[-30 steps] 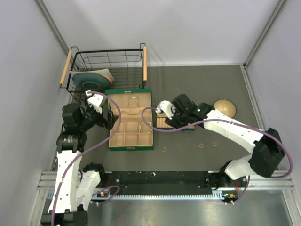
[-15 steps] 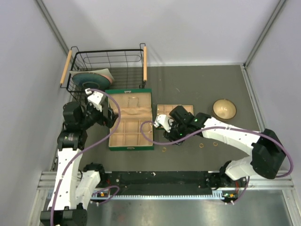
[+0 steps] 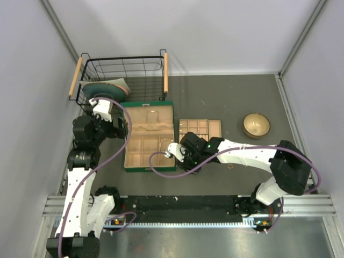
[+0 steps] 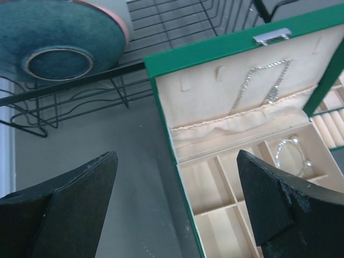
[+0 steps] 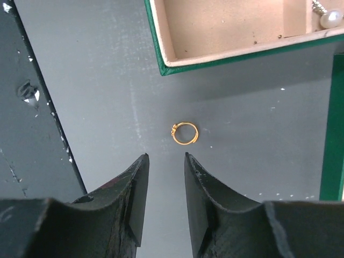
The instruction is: Organize the mixed jewelry
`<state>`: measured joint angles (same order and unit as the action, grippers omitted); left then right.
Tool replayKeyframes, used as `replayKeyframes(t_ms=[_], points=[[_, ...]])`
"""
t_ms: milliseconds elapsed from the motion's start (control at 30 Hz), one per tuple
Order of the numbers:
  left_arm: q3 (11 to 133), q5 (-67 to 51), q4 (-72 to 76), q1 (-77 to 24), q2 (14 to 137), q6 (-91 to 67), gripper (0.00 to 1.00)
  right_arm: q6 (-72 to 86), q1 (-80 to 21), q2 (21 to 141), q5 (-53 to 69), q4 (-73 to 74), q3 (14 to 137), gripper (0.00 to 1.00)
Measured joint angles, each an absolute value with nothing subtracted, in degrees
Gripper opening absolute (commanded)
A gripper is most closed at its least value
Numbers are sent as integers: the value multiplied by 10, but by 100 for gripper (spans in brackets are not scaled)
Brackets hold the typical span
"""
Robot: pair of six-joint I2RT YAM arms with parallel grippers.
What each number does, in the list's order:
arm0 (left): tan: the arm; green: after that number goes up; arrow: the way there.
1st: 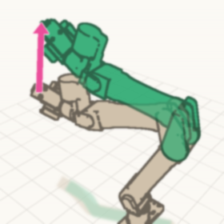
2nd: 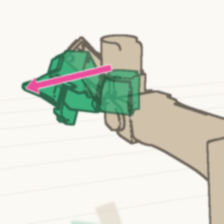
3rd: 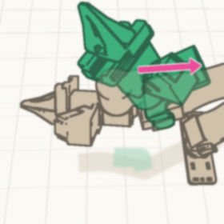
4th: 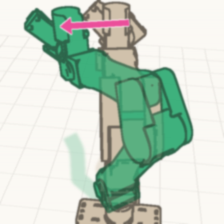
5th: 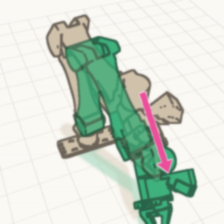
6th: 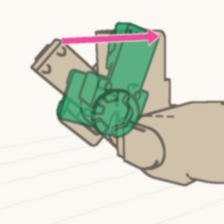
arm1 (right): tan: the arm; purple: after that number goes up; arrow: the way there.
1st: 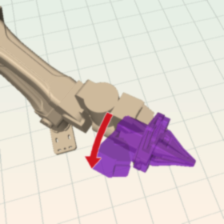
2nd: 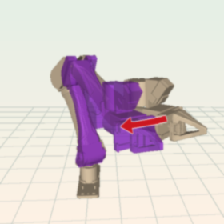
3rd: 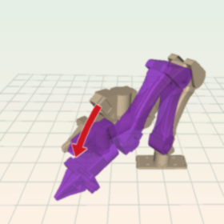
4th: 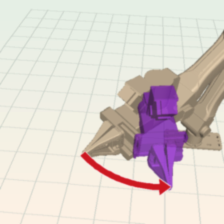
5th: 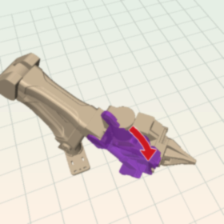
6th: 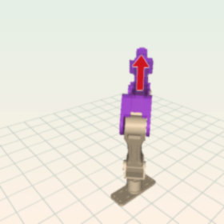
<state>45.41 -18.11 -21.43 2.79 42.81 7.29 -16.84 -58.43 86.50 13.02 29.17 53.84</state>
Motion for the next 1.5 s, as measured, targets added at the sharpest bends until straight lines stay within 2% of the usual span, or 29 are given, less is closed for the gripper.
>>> replayKeyframes(t_ms=[400,867,1500], points=[[453,-106,-200,33,428,58,99,-143,-590,920,119,273,541,28],[453,-95,-197,34,428,57,99,-127,-605,943,95,260,557,25],[453,-93,-197,35,428,57,99,-121,-606,961,71,261,561,27]])
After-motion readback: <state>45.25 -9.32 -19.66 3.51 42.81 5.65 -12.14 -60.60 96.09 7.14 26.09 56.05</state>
